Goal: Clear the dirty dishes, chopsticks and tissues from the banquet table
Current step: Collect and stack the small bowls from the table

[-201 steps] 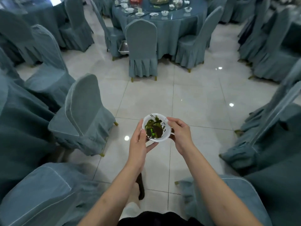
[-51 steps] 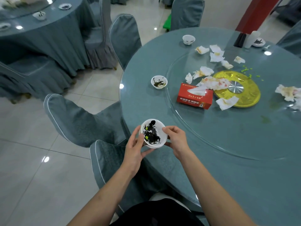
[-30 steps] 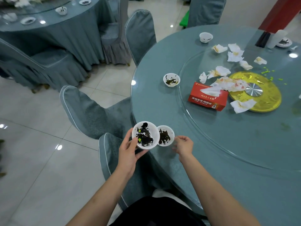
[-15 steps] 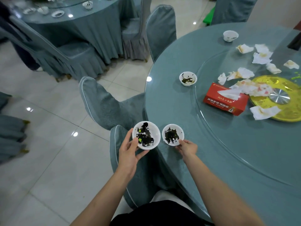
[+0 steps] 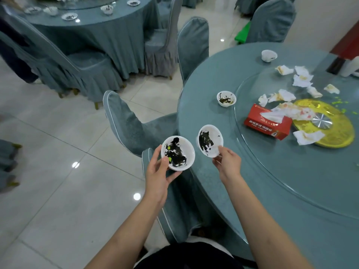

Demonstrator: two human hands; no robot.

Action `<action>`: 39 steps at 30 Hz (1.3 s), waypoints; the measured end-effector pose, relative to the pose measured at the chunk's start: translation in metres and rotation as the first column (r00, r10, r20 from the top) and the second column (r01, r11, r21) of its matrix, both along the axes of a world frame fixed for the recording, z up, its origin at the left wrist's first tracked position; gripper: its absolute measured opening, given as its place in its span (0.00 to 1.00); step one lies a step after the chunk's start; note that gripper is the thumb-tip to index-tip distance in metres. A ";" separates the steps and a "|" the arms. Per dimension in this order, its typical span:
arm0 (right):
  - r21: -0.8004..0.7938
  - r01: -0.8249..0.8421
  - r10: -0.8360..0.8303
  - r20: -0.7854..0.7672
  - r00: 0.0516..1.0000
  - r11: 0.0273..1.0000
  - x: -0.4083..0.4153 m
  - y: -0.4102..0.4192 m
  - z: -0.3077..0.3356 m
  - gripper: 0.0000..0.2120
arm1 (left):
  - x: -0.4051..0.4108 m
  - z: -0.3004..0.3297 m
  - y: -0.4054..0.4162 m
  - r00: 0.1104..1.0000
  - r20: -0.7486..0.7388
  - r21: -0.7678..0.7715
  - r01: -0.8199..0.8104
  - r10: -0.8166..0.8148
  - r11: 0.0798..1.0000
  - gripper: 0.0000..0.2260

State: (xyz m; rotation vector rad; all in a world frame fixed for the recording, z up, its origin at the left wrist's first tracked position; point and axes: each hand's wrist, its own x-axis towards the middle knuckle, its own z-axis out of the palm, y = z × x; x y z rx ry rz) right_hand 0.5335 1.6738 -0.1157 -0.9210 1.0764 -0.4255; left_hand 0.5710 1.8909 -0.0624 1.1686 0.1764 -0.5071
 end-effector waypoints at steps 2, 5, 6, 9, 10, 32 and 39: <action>-0.046 -0.018 0.019 0.027 0.999 0.999 0.005 0.024 0.025 0.04 | 0.007 0.005 0.018 1.000 0.020 -0.010 0.009 -0.009 1.000 0.16; -0.124 -0.067 0.073 0.041 0.996 0.990 0.015 0.063 0.055 0.05 | 0.016 0.010 0.047 1.000 0.022 -0.011 0.012 -0.012 1.000 0.17; -0.140 -0.091 0.099 0.049 0.994 0.986 0.019 0.077 0.062 0.06 | 0.018 0.012 0.057 0.999 0.031 -0.005 0.025 -0.025 1.000 0.17; -0.153 -0.146 0.162 0.095 0.982 0.977 0.031 0.121 0.075 0.05 | 0.024 0.018 0.090 0.995 0.073 -0.011 0.066 -0.065 0.998 0.16; -0.157 -0.163 0.181 0.107 0.978 0.974 0.036 0.136 0.077 0.06 | 0.026 0.020 0.101 0.994 0.082 -0.023 0.069 -0.066 0.997 0.16; -0.203 -0.425 0.440 0.036 0.897 0.882 0.161 0.333 0.078 0.08 | 0.118 0.037 0.287 0.991 0.103 -0.087 -0.073 0.082 0.993 0.20; -0.182 -0.452 0.466 0.042 0.884 0.873 0.239 0.354 0.065 0.08 | 0.192 0.023 0.308 0.990 0.084 -0.070 -0.107 0.113 0.992 0.17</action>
